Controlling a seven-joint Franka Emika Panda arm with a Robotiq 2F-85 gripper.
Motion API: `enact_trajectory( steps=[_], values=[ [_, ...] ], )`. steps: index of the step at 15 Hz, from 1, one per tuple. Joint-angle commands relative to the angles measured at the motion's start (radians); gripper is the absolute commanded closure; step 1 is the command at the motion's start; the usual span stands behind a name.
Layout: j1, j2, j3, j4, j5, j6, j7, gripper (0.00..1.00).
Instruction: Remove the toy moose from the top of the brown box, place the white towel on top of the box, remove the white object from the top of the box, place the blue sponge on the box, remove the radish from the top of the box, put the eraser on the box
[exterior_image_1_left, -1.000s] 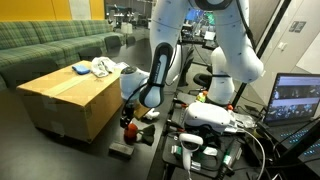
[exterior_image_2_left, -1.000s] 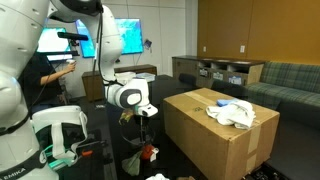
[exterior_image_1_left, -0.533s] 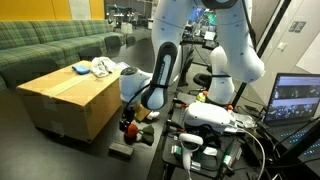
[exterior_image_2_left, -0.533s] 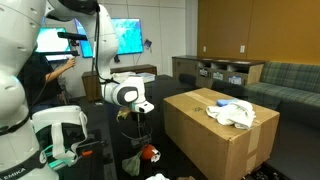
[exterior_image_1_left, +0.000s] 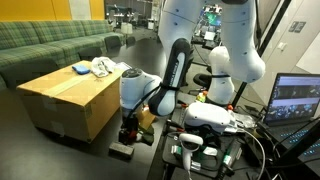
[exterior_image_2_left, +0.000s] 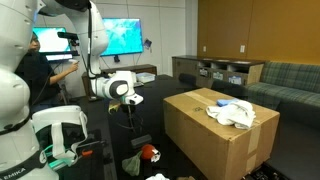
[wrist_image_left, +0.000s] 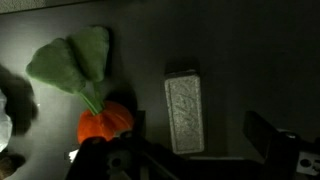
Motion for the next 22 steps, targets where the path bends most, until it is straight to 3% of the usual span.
enact_trajectory(
  steps=[1, 6, 13, 16, 22],
  values=[
    [-0.023, 0.019, 0.085, 0.005, 0.049, 0.03, -0.024, 0.0],
    [-0.09, 0.095, 0.204, 0.051, 0.123, 0.041, -0.07, 0.0],
    [-0.233, 0.224, 0.334, 0.118, 0.208, 0.209, -0.195, 0.0],
    [-0.261, 0.271, 0.333, 0.143, 0.208, 0.229, -0.258, 0.0],
    [-0.255, 0.318, 0.275, 0.178, 0.194, 0.223, -0.36, 0.0]
  ],
)
